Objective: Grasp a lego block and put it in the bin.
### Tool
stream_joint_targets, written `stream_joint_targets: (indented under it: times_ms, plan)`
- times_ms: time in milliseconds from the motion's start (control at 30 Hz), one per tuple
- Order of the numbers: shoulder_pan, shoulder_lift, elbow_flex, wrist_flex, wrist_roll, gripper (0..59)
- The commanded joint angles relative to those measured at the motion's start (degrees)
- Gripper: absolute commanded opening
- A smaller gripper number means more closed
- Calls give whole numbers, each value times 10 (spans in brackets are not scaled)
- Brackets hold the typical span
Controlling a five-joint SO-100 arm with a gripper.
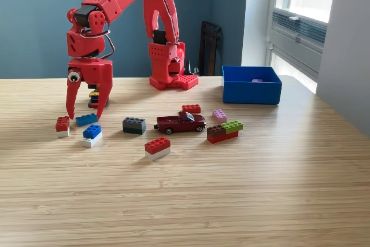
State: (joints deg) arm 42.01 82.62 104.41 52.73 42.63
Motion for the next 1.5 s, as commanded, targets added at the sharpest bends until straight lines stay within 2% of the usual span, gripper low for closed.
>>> stream_joint_targets:
  times_ms: [33, 333, 700, 833, 1067, 1200, 1300, 1400, 1500]
  plan:
    - [-3, 8, -19, -7, -8, 239]
    - [-11, 8, -23, -7, -69, 260]
    - [-26, 8, -25, -12, -106, 204]
    - [-27, 8, -25, -11, -106, 174]
    - [-27, 8, -25, -11, -106, 89]
    - [-28, 8, -25, -11, -106, 82]
    - [-28, 8, -25, -9, -111, 41]
    - [-30, 8, -30, 3, -119, 1]
    - [-32, 8, -43, 31, -116, 1]
